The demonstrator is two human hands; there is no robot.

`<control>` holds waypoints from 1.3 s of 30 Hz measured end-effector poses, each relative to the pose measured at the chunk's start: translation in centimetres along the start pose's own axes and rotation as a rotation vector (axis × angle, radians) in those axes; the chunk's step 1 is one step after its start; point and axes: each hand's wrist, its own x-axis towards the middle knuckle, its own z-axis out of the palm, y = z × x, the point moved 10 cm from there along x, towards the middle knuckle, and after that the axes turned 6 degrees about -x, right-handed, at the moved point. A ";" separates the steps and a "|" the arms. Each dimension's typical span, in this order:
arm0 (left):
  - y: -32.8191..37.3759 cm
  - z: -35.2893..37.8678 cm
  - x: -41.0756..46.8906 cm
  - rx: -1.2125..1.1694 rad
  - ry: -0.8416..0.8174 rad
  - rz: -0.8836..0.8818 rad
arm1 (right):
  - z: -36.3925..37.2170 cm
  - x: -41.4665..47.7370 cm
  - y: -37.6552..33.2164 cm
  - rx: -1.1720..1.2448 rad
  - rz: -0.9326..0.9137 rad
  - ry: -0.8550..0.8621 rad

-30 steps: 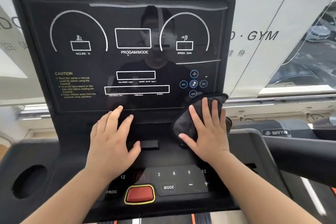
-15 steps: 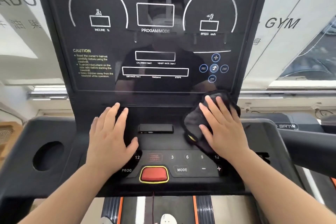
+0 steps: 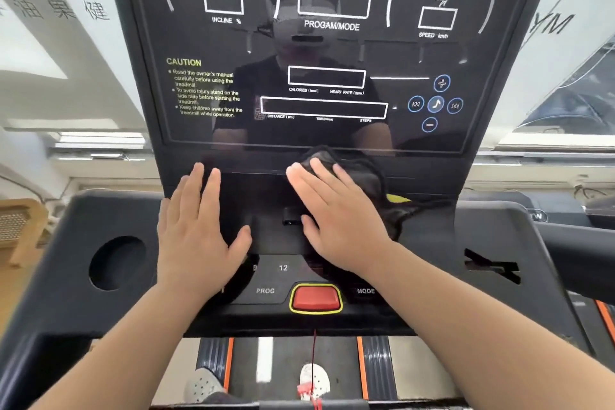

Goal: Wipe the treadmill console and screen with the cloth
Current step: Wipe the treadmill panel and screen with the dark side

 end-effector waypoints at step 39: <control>1.7 -1.6 2.2 -0.124 0.043 0.193 | 0.6 -4.8 9.5 -0.015 0.772 0.018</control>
